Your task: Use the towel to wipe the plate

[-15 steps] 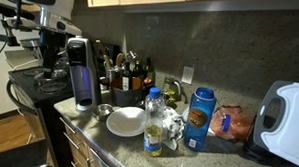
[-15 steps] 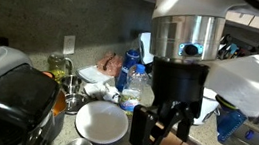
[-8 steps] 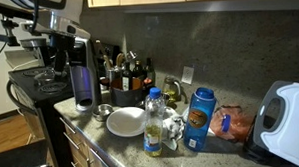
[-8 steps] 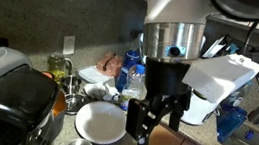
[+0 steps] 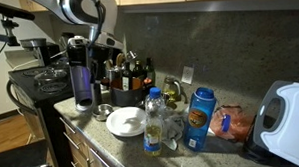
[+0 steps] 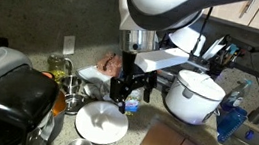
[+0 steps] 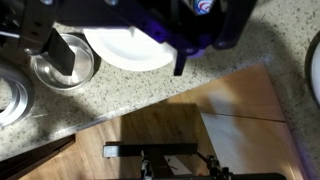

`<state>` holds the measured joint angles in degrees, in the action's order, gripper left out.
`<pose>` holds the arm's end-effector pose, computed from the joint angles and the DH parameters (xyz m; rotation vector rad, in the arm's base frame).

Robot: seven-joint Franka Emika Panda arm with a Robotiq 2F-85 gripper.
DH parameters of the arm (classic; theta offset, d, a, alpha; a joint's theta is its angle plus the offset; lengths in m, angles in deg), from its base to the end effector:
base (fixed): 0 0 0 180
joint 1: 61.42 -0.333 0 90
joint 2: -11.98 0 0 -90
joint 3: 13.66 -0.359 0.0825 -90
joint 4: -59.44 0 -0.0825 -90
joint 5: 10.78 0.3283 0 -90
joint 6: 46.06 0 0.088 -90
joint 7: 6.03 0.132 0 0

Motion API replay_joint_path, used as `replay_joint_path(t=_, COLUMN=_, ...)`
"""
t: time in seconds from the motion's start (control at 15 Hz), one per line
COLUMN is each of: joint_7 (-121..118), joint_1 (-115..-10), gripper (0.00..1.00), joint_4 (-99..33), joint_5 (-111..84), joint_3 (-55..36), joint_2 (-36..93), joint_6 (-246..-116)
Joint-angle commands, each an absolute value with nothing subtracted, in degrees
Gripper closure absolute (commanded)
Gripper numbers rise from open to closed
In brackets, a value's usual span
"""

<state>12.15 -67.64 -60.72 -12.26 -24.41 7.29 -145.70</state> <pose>0.4150 0.1256 0.4793 2.9959 -0.0239 -0.3812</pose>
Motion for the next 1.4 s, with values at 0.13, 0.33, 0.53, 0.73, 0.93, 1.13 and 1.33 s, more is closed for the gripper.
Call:
replay_joint_path(t=0.13, joint_7=10.4, joint_1=-67.7, gripper=0.0, joint_4=-48.4, joint_5=-14.5, joint_3=-21.5, joint_2=19.2, joint_6=-149.4)
replay_joint_path(t=0.33, joint_7=11.0, joint_1=-67.8, gripper=0.0, joint_4=-43.2, joint_5=-15.6, joint_3=-19.9, joint_2=23.9, joint_6=-151.9)
replay_joint_path(t=0.53, joint_7=11.3, joint_1=-68.2, gripper=0.0, joint_4=-38.5, joint_5=-16.6, joint_3=-18.5, joint_2=28.0, joint_6=-153.5)
replay_joint_path(t=0.73, joint_7=12.0, joint_1=-68.6, gripper=0.0, joint_4=-35.4, joint_5=-16.9, joint_3=-17.5, joint_2=31.7, joint_6=-157.3)
replay_joint_path(t=0.93, joint_7=13.4, joint_1=-69.0, gripper=0.0, joint_4=-33.2, joint_5=-17.2, joint_3=-16.5, joint_2=35.3, joint_6=-162.2)
replay_joint_path(t=1.13, joint_7=15.4, joint_1=-69.8, gripper=0.0, joint_4=-31.9, joint_5=-18.8, joint_3=-14.6, joint_2=38.8, joint_6=-166.2)
replay_joint_path(t=1.33, joint_7=18.2, joint_1=-70.8, gripper=0.0, joint_4=-31.6, joint_5=-21.3, joint_3=-12.5, joint_2=41.6, joint_6=-169.3)
